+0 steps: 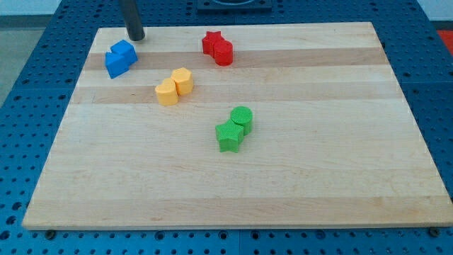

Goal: Move blue cube along with blue triangle down

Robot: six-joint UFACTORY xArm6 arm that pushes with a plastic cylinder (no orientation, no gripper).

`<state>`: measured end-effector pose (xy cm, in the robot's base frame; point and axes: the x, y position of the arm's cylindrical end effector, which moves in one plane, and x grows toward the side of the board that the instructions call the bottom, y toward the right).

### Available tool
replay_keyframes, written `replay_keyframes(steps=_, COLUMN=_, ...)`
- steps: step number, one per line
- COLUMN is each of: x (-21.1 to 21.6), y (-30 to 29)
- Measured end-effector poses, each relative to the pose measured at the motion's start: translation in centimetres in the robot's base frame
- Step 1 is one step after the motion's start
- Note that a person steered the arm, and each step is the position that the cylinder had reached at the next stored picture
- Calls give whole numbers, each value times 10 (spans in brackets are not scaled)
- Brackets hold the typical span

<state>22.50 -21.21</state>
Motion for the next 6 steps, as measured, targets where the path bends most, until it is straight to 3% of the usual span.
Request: replay_keyframes(steps=6, x=73, y=-44)
